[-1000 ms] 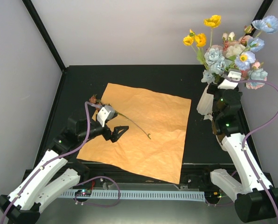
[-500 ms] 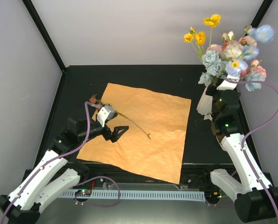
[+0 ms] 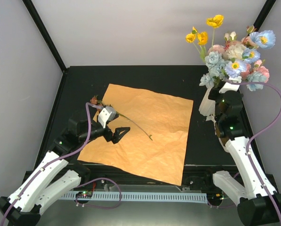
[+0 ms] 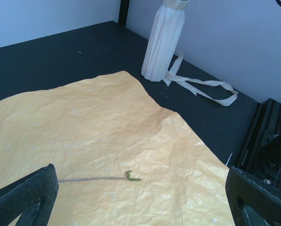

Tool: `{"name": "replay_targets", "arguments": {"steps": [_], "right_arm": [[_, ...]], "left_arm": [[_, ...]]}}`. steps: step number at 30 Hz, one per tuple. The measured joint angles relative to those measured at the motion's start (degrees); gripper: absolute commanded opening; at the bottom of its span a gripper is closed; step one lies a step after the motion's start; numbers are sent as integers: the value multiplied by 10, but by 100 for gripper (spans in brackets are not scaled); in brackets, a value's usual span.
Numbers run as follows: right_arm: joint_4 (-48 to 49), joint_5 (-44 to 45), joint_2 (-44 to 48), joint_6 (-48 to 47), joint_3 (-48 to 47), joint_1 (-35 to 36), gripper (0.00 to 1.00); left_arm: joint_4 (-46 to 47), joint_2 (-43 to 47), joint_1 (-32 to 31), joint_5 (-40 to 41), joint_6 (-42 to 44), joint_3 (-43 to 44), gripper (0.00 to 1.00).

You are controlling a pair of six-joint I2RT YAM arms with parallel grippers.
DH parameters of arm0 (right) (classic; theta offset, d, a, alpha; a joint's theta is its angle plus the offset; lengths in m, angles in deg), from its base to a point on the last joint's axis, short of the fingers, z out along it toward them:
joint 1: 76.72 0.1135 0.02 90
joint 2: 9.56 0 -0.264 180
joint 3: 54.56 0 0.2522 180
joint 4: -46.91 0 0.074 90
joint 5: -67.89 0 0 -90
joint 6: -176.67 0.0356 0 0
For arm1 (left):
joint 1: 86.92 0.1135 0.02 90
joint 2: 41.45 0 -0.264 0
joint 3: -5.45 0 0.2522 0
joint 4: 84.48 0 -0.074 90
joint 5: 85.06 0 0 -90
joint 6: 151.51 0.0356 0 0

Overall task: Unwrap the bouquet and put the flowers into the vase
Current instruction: Insert the fake flower into the vase.

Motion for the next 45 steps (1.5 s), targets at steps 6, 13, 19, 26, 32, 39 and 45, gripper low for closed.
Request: {"name": "replay_targets", "arguments": {"steps": [6, 13, 19, 26, 32, 39, 45], "right_arm": [[-22, 7, 12, -8, -24, 0, 23], [-55, 11, 25, -18, -46, 0, 23], [-71, 5, 40, -18, -71, 0, 17], [-71, -2, 52, -21, -76, 0, 1], [-71, -1, 46, -20, -74, 0, 1], [-81, 9, 32, -20, -43, 0, 1], [-94, 16, 30, -20, -35, 0, 1]], "left_arm": [[0, 0, 0, 0, 0, 0, 99], [0, 0, 0, 0, 0, 0, 99], [0, 0, 0, 0, 0, 0, 99], [0, 4, 0, 0, 0, 0, 99], [0, 4, 0, 0, 0, 0, 99], [0, 5, 0, 0, 0, 0, 99], [0, 5, 0, 0, 0, 0, 99]]}}
